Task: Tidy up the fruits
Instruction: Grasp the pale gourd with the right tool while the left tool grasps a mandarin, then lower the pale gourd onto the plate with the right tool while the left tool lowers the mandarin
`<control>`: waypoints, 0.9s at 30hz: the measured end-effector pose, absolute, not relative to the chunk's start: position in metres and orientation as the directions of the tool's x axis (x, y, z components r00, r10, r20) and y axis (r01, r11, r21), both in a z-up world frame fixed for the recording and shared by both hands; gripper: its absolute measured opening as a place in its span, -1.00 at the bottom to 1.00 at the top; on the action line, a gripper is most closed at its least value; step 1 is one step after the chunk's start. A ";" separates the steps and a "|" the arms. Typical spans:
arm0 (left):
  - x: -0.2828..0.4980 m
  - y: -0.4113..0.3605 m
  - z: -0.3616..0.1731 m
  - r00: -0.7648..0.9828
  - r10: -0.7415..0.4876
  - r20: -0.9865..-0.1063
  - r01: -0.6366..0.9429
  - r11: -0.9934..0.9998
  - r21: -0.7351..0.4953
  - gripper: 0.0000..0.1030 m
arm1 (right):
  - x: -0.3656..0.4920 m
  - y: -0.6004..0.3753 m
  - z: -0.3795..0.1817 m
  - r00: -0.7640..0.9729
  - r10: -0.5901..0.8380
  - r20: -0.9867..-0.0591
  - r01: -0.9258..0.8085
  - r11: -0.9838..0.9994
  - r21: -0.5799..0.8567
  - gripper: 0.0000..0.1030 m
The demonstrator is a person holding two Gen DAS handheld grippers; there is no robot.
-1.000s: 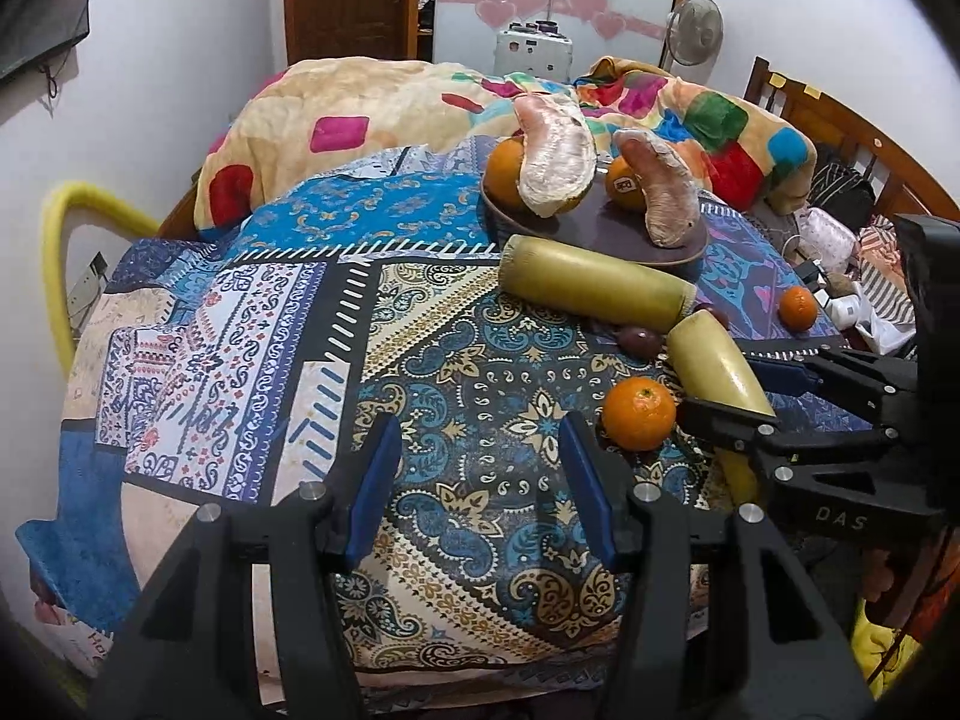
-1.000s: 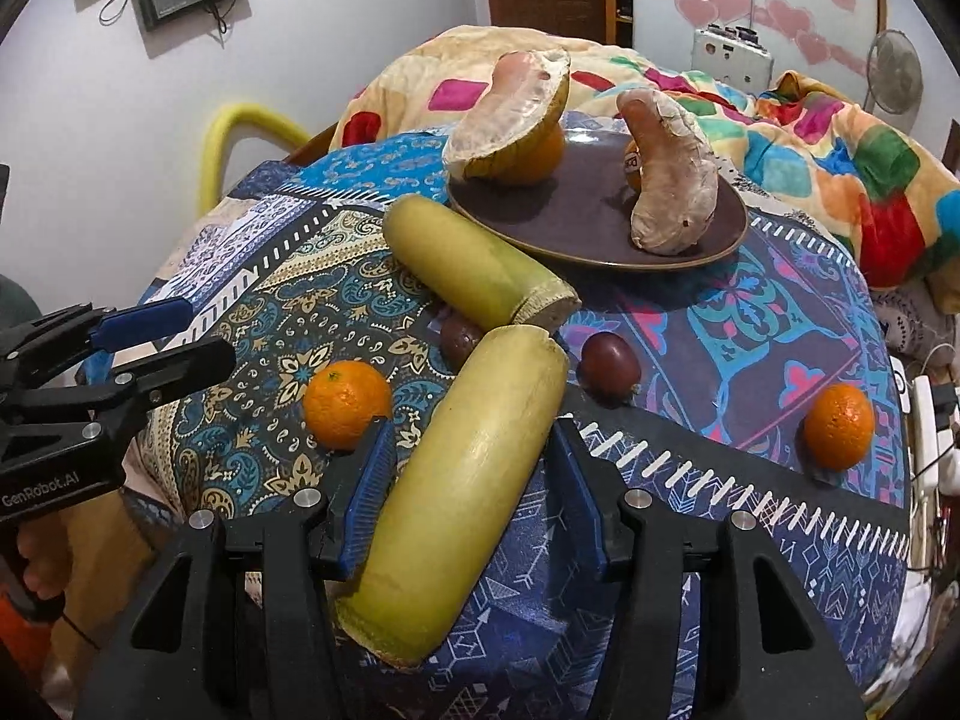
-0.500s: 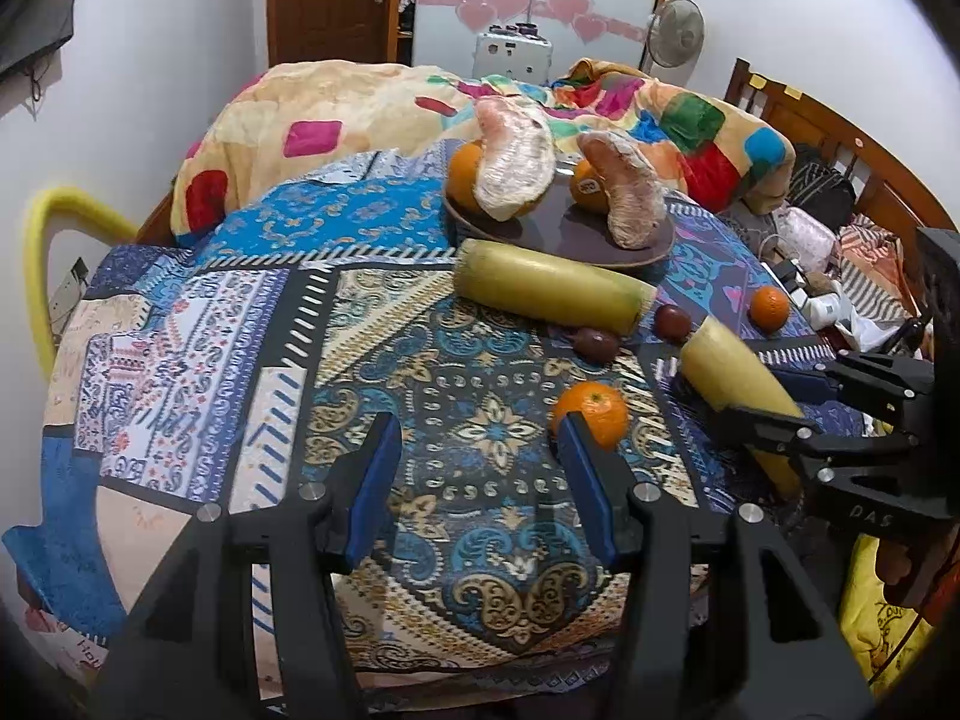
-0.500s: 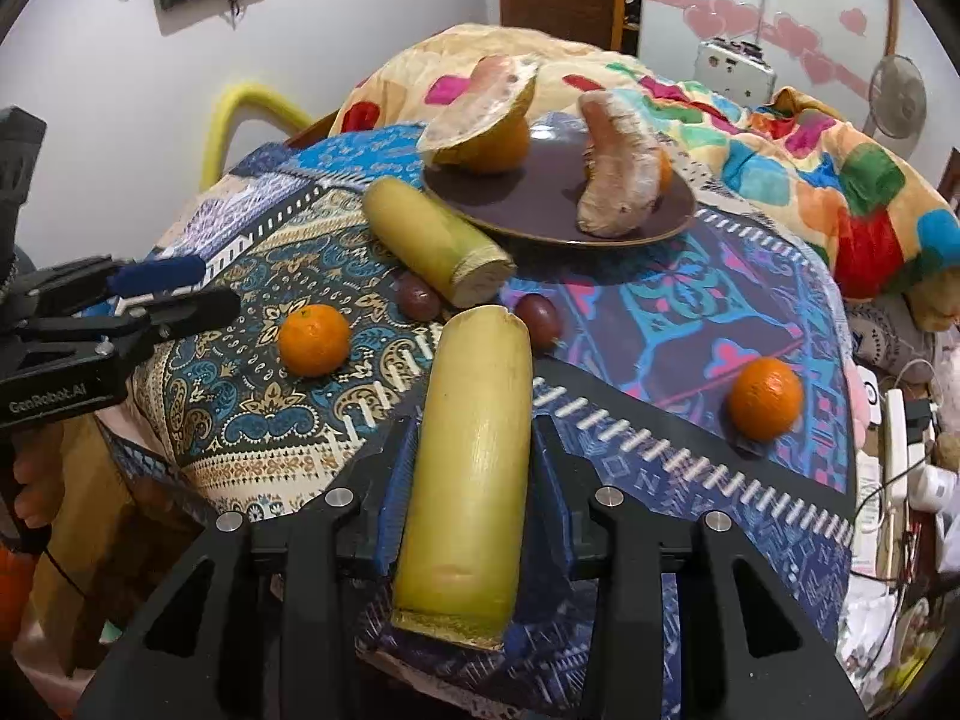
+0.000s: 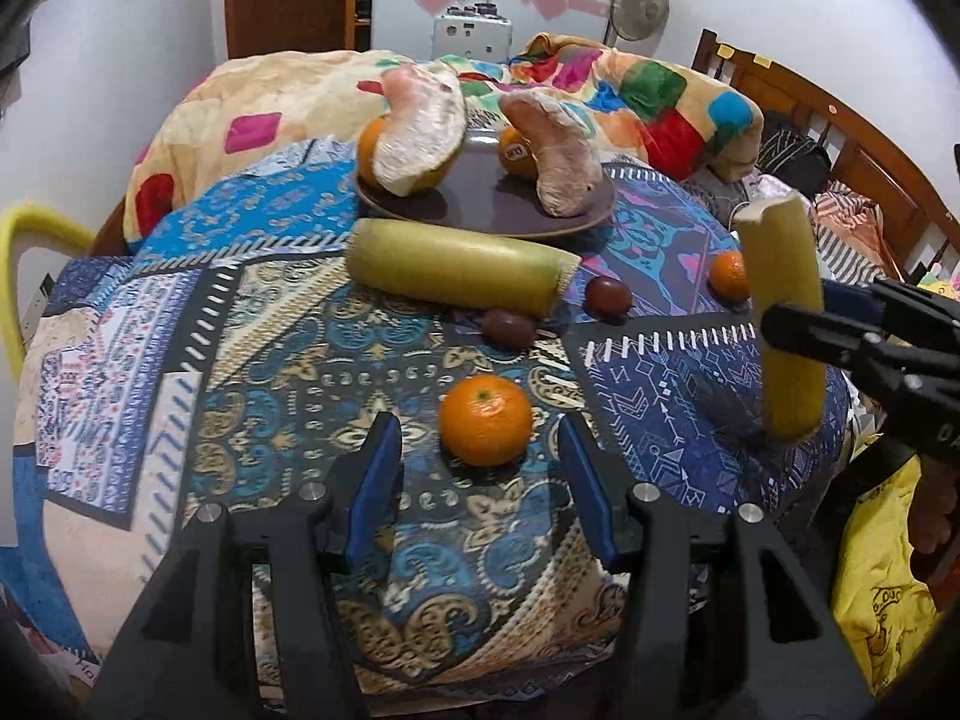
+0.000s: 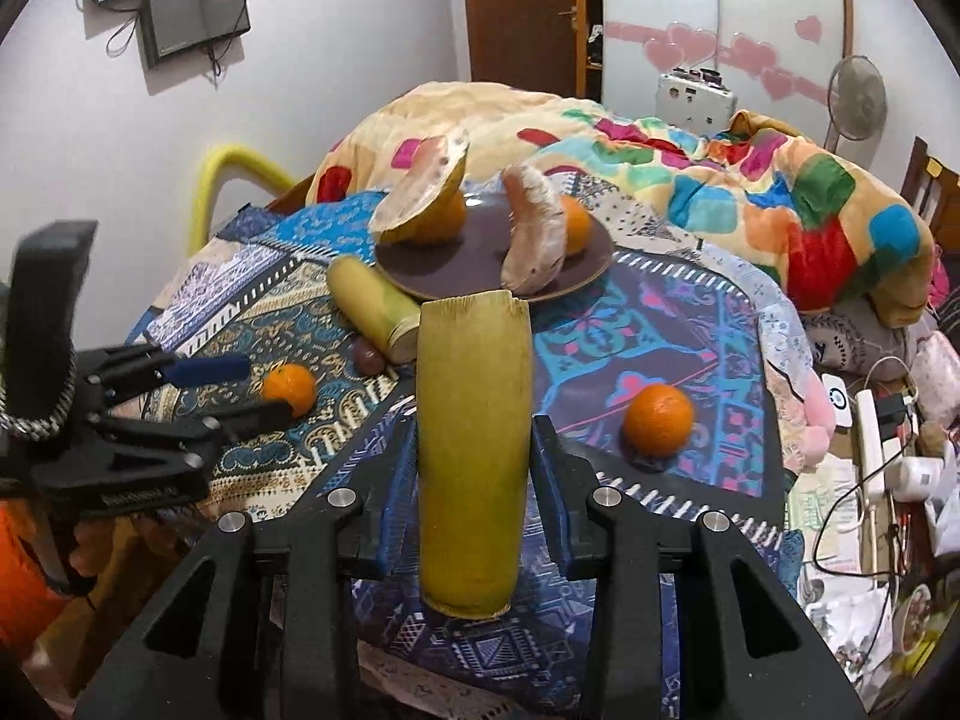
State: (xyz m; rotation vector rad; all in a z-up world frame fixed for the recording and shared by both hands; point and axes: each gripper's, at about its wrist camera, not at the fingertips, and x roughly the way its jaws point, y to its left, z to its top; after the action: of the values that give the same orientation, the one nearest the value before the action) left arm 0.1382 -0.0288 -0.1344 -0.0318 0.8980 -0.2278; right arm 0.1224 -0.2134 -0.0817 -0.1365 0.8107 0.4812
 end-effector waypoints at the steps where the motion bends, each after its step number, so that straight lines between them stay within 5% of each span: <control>1: 0.140 -0.030 -0.135 0.600 -0.210 -0.772 0.184 0.975 -0.123 0.00 | 0.123 -0.215 -0.081 0.588 0.362 -0.723 -0.460 0.885 0.069 -0.34; 6: 0.148 -0.032 -0.140 0.588 -0.214 -0.780 0.181 0.975 -0.131 -0.34 | 0.129 -0.223 -0.082 0.594 0.365 -0.717 -0.443 0.892 0.088 -0.34; 27: 0.174 -0.005 -0.087 0.700 -0.213 -0.682 0.167 0.977 -0.134 -0.35 | 0.164 -0.206 -0.062 0.630 0.403 -0.664 -0.450 0.886 0.111 -0.34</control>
State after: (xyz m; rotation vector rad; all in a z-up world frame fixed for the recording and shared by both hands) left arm 0.1735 -0.0052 -0.0875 -0.0639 0.7672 -0.2121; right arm 0.1635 -0.2057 -0.0623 -0.0676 0.7431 0.4892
